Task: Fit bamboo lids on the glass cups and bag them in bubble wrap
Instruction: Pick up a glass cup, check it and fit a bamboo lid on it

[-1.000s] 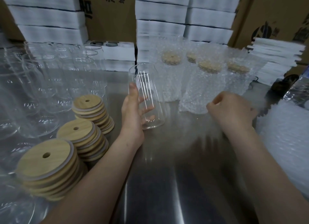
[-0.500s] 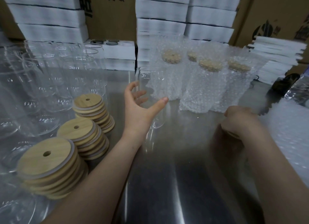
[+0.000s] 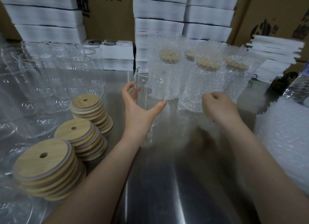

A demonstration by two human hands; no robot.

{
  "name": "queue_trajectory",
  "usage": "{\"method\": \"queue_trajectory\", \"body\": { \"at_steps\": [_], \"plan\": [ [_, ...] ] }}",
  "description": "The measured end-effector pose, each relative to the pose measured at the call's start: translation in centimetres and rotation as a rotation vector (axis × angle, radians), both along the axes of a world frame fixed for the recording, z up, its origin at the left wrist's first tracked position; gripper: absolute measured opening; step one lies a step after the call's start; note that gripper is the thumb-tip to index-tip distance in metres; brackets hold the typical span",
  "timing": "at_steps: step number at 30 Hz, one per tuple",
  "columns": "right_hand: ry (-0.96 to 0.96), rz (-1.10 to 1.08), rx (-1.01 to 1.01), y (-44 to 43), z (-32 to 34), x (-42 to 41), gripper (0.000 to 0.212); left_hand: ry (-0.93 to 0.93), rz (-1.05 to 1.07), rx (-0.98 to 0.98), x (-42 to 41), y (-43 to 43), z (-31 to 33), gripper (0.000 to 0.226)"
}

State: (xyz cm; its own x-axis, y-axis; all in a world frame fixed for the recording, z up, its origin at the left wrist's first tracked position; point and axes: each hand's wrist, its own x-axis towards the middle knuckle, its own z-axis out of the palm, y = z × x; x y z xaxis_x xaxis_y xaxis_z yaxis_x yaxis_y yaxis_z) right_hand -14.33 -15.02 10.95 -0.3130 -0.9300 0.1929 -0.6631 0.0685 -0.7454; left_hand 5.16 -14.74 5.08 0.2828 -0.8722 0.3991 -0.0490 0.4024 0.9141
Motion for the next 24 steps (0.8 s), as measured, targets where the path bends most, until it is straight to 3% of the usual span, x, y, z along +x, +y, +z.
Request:
{"method": "queue_trajectory", "body": {
  "at_steps": [2, 6, 8, 12, 15, 21, 24],
  "plan": [
    [-0.253, 0.042, 0.001, -0.3, 0.1, 0.4, 0.030, -0.038, 0.021, -0.002, -0.1, 0.2, 0.2, 0.087],
    [-0.633, 0.141, 0.079, 0.1, -0.2, 1.5, 0.003, -0.208, 0.142, -0.069, -0.3, 1.0, 0.8, 0.101],
    [-0.741, 0.208, 0.067, 0.4, -0.4, 2.0, 0.012, -0.336, 0.253, -0.125, -0.6, 1.5, 1.2, 0.101],
    [-0.788, 0.285, 0.053, 0.8, -0.2, 2.6, 0.033, -0.542, 0.423, -0.299, -1.2, 2.4, 1.8, 0.087],
    [-0.803, 0.344, 0.051, 0.9, -0.2, 2.8, 0.039, -0.709, 0.433, -0.384, -1.7, 2.8, 2.1, 0.083],
    [-0.984, 0.457, 0.014, 0.5, -0.8, 3.5, 0.003, -0.882, 0.178, -0.542, -3.4, 3.9, 2.5, 0.072],
    [-0.971, 0.524, 0.035, 0.6, -0.9, 3.7, 0.030, -0.960, 0.081, -0.511, -4.1, 4.2, 2.5, 0.068]
  ]
}}
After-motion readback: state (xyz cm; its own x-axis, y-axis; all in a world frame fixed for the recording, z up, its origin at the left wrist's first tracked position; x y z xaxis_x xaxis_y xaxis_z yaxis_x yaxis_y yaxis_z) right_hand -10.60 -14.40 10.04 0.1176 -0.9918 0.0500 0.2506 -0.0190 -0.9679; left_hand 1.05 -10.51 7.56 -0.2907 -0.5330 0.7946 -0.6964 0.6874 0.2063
